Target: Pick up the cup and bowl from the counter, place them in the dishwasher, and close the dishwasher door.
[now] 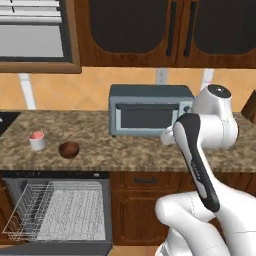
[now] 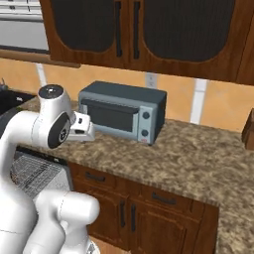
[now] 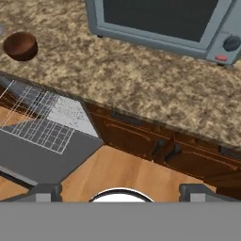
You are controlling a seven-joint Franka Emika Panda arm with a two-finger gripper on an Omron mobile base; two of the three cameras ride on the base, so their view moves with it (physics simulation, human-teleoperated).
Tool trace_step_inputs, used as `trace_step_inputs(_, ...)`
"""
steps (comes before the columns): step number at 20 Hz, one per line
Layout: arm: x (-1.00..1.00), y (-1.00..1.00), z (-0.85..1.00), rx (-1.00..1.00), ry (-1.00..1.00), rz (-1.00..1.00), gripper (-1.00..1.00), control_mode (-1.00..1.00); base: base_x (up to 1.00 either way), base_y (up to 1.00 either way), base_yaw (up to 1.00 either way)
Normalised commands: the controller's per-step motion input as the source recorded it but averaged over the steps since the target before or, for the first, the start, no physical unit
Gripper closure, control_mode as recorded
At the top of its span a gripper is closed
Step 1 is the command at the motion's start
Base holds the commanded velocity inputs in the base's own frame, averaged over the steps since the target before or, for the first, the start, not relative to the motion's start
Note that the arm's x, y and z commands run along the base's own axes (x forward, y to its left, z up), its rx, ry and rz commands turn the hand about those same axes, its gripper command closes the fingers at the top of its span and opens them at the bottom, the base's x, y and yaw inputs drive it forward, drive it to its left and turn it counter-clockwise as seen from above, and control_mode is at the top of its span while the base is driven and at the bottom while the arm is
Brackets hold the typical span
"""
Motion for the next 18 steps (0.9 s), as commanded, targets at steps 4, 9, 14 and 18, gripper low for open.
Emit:
trace_step_inputs(4, 0.0, 0.0, 0.0, 0.0, 0.0, 0.0, -1.0, 1.0, -0.1, -0.09, 0.75)
trace_step_inputs(9, 0.0, 0.0, 0.0, 0.0, 0.0, 0.0, -1.0, 1.0, 0.0, -0.15, 0.95)
trace_step_inputs(14, 0.0, 0.0, 0.0, 0.0, 0.0, 0.0, -1.0, 1.0, 0.04, -0.32, 0.81)
trace_step_inputs(18, 0.0, 0.0, 0.0, 0.0, 0.0, 0.0, -1.0, 1.0, 1.0, -0.23, 0.41)
